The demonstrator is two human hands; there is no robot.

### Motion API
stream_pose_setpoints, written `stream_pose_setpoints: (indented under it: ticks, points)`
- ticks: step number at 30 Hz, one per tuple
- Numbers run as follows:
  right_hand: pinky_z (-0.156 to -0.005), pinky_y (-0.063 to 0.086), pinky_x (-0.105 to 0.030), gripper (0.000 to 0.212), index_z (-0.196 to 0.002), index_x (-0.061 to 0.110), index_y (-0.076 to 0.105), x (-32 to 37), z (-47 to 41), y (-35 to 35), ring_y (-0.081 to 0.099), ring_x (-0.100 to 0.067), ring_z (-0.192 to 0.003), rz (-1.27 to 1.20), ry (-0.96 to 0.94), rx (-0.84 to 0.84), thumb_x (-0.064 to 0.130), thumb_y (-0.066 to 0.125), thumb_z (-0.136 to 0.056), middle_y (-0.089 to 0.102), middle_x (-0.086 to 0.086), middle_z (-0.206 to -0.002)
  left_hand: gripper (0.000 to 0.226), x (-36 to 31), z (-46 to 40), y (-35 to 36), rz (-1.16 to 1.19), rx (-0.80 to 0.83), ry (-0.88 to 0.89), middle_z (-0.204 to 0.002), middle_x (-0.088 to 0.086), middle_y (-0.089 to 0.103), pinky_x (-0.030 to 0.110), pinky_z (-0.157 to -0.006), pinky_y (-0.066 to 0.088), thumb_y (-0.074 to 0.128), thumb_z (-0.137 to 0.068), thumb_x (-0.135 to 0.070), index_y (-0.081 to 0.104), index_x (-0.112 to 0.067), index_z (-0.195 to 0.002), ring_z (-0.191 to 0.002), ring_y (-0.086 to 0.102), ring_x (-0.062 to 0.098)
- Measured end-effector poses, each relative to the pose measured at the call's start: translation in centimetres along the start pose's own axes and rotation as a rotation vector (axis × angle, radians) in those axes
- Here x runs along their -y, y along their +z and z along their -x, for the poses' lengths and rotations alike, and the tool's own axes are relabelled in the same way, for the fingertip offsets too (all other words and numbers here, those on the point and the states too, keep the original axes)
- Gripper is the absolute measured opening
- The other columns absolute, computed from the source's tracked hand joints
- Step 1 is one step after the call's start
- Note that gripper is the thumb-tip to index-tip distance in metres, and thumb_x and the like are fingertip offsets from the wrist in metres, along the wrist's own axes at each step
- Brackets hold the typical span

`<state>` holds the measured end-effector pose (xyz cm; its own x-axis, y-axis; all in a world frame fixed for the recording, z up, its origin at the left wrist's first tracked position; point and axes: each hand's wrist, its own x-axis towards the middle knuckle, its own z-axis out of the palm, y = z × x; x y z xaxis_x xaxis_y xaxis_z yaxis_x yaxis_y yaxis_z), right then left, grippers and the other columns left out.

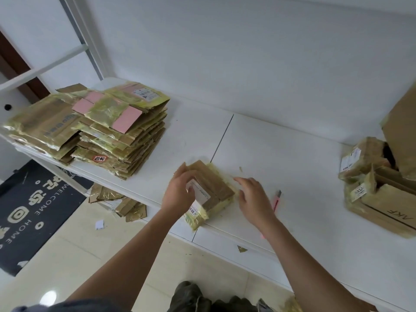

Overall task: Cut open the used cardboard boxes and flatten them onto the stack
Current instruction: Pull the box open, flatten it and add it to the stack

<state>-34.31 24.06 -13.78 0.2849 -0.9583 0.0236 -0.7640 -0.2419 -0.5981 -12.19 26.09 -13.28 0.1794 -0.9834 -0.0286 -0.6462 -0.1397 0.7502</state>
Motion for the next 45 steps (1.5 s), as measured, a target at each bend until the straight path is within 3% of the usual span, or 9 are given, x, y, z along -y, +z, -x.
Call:
stream_pose_setpoints:
  ticks: [5,14,22,27,30,32,36,39,45]
  points:
    - [-0.108,0.040,-0.029,0.044,-0.146,0.011,0.046,4.1,-2.0,2.6,0.050,-0.019,-0.129,-0.119,0.009,0.153,0.021,0.048,-0.103,0.053,-0.007,-0.142,0.070,0.8,-0.6,-0.1,-0.102,-0.045,-0.301,-0.146,0.008,0.033,0.036,-0.092,0.045,0.070,-0.088,-0.033,0.035,-0.013,-0.146,-0.120,0.053,0.028]
    - [-0.100,0.049,-0.036,0.063,-0.143,0.014,0.050,4.8,-3.0,3.6,0.055,-0.020,-0.126,0.126,0.064,0.197,0.048,0.063,-0.092,0.056,-0.002,-0.141,0.098,1.8,-1.6,0.5,0.030,0.036,-0.356,-0.132,0.000,0.033,0.030,-0.092,0.045,0.086,-0.071,-0.033,0.030,-0.017,-0.150,-0.114,0.051,0.021]
    - [-0.094,0.051,-0.033,0.054,-0.136,0.010,0.055,5.5,-3.8,3.7,0.063,-0.025,-0.114,0.203,0.060,0.212,0.035,0.070,-0.090,0.066,-0.008,-0.126,0.077,1.8,-2.1,0.2,-0.026,0.061,-0.327,-0.113,-0.005,0.032,0.027,-0.078,0.043,0.085,-0.071,-0.029,0.044,-0.016,-0.135,-0.087,0.048,0.017]
    - [-0.072,0.052,-0.026,0.015,-0.103,0.011,0.068,5.2,-5.0,2.1,0.063,-0.015,-0.082,0.009,0.096,0.318,0.021,0.060,-0.095,0.067,-0.003,-0.092,0.075,2.2,-2.3,0.2,-0.007,0.061,-0.310,-0.112,-0.006,0.031,0.025,-0.074,0.042,0.085,-0.071,-0.028,0.045,-0.016,-0.133,-0.086,0.048,0.017]
    - [-0.050,0.025,-0.022,0.035,-0.066,0.013,0.040,3.4,-5.4,0.7,0.033,-0.012,-0.055,-0.077,0.194,0.255,0.016,0.048,-0.100,0.036,0.000,-0.059,0.080,2.3,-2.3,0.3,0.008,0.069,-0.296,-0.115,-0.005,0.032,0.025,-0.077,0.042,0.086,-0.071,-0.029,0.042,-0.015,-0.137,-0.089,0.048,0.018]
    - [-0.052,0.022,-0.025,0.038,-0.067,0.016,0.035,2.2,-5.5,0.3,0.028,-0.012,-0.058,-0.138,0.256,0.239,0.020,0.047,-0.103,0.029,0.002,-0.061,0.081,2.3,-2.3,0.2,0.014,0.069,-0.287,-0.114,-0.006,0.031,0.025,-0.077,0.041,0.086,-0.071,-0.030,0.042,-0.015,-0.137,-0.089,0.048,0.018]
    - [-0.076,0.047,-0.027,0.006,-0.101,0.016,0.060,1.6,-4.8,1.7,0.055,-0.016,-0.086,-0.194,0.337,0.048,0.018,0.062,-0.096,0.058,-0.001,-0.093,0.082,2.4,-2.4,0.3,0.025,0.076,-0.299,-0.116,-0.004,0.032,0.025,-0.077,0.043,0.086,-0.070,-0.030,0.042,-0.015,-0.137,-0.090,0.048,0.018]
    - [-0.074,0.046,-0.029,0.011,-0.100,0.007,0.069,2.0,-3.8,2.7,0.057,-0.025,-0.094,-0.037,0.192,-0.128,0.013,0.068,-0.091,0.061,-0.008,-0.097,0.084,2.6,-2.4,0.2,0.047,0.068,-0.302,-0.114,-0.006,0.032,0.024,-0.076,0.043,0.086,-0.071,-0.030,0.040,-0.017,-0.139,-0.094,0.048,0.017]
    - [-0.079,0.039,-0.009,0.044,-0.130,0.008,0.062,2.0,-1.0,3.4,0.049,-0.015,-0.103,0.002,0.023,0.040,0.024,0.071,-0.090,0.052,0.001,-0.108,0.093,2.3,-2.3,-0.1,-0.017,0.085,-0.280,-0.113,-0.006,0.034,0.030,-0.074,0.049,0.086,-0.070,-0.032,0.034,-0.035,-0.147,-0.095,0.050,0.015]
